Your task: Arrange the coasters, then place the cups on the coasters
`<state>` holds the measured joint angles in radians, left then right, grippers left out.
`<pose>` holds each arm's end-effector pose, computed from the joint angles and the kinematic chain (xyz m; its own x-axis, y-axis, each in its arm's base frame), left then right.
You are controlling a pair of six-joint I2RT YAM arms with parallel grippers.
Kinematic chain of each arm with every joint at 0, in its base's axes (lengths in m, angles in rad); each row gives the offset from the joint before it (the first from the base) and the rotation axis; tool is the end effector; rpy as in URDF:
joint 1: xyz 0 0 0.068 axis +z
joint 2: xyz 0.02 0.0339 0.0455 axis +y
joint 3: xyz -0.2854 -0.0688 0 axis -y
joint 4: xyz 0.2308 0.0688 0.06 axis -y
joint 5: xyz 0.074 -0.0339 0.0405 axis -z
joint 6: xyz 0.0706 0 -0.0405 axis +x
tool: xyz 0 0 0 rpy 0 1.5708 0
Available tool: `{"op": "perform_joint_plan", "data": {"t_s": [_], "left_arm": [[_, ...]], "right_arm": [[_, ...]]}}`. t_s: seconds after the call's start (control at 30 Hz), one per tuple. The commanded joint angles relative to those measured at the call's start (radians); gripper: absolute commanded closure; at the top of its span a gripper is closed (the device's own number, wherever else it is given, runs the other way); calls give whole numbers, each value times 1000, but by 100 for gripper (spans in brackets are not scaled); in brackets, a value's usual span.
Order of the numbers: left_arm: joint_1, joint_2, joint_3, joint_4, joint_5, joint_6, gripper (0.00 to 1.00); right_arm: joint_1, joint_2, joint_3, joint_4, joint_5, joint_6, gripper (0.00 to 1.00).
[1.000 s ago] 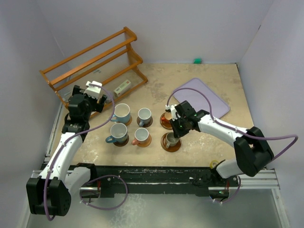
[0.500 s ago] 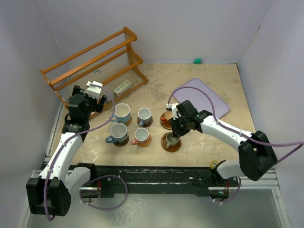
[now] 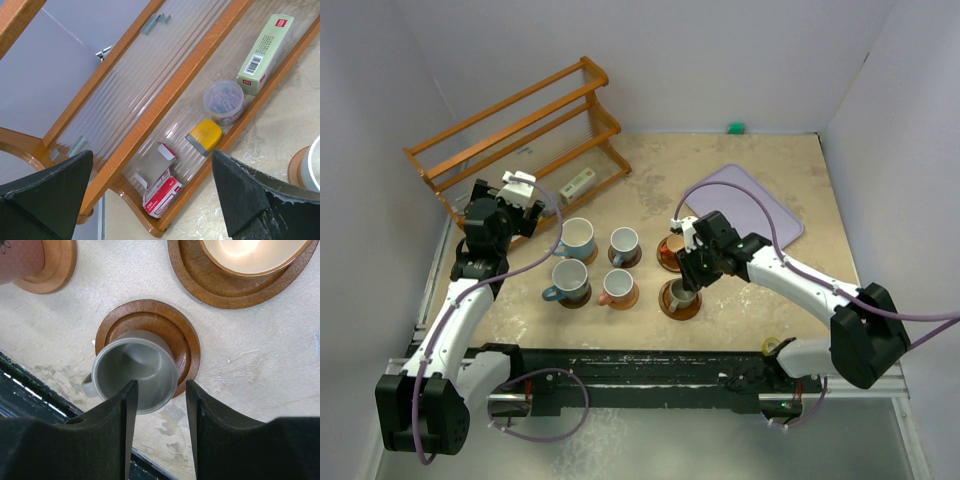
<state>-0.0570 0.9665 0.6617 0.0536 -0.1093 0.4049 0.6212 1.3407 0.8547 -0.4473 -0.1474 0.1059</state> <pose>0.2357 -0.0057 0.3005 -0.2473 0.4063 -0.8796 0.0529 0.9121 0.4065 0.2157 0.1671 0.2210 -0.7182 -0.3854 -0.5794 -0.5741 0.7987 0.1803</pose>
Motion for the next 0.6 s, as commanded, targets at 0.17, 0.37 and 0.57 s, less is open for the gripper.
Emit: {"op": "perform_joint_plan", "data": {"t_s": [0.17, 0.37, 0.57], "left_arm": [[8, 6, 29, 50, -28, 27, 2], [8, 16, 31, 61, -41, 38, 2], [8, 20, 30, 63, -51, 52, 2]], "right_arm": [[21, -98, 60, -66, -63, -114, 51], [27, -151, 69, -102, -179, -282, 48], [35, -148, 97, -195, -226, -538, 45]]}}
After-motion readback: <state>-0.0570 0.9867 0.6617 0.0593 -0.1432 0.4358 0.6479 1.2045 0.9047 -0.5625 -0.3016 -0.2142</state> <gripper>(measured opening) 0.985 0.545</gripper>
